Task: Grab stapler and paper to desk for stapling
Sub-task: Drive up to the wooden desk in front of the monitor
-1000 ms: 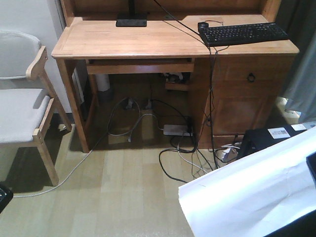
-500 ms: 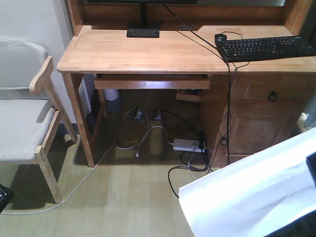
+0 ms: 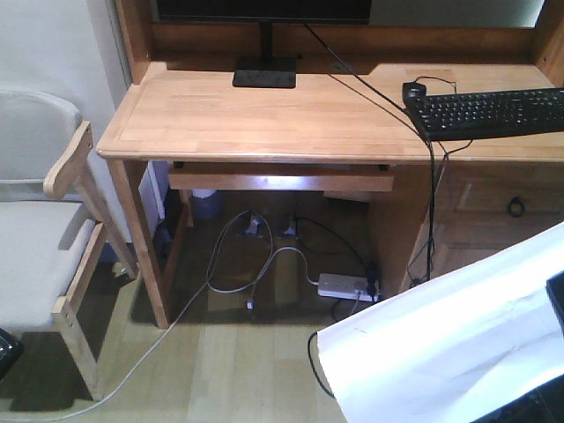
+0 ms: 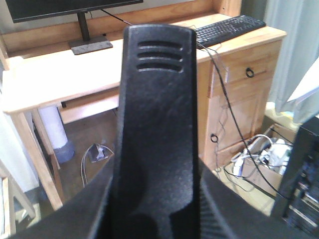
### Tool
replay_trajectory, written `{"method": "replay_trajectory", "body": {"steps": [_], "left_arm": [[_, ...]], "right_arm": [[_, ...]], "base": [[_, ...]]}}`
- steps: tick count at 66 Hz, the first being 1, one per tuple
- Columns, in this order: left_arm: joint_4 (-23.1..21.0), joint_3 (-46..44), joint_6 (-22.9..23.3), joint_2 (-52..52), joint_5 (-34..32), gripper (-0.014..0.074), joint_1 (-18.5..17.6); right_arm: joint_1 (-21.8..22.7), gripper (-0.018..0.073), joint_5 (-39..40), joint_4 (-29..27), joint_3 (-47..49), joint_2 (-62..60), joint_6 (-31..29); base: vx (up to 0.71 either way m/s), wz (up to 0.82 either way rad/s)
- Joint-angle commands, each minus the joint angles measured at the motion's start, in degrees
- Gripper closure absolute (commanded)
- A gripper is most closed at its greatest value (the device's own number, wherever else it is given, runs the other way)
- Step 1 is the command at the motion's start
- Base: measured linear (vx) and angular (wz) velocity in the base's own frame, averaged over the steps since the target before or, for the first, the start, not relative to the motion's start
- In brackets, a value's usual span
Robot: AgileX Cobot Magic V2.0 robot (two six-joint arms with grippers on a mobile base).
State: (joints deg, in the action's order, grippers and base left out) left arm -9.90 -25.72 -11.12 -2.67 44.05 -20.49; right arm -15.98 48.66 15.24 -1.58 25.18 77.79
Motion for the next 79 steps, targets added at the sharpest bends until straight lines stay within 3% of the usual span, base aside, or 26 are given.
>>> {"method": "replay_trajectory", "body": {"steps": [1, 79], "left_arm": [[-0.95, -1.67, 0.54, -0.86, -6.78, 0.0603, -0.11], [-0.95, -1.67, 0.54, -0.86, -6.78, 0.0603, -0.11]], "right_arm": [[-0.1, 0.0561, 3.49, -0.07, -0.22, 0.24, -0.16], [-0.1, 0.0561, 3.49, -0.07, -0.22, 0.24, -0.16]], "base": [[0.26, -0.04], [0.21, -0.03]]}}
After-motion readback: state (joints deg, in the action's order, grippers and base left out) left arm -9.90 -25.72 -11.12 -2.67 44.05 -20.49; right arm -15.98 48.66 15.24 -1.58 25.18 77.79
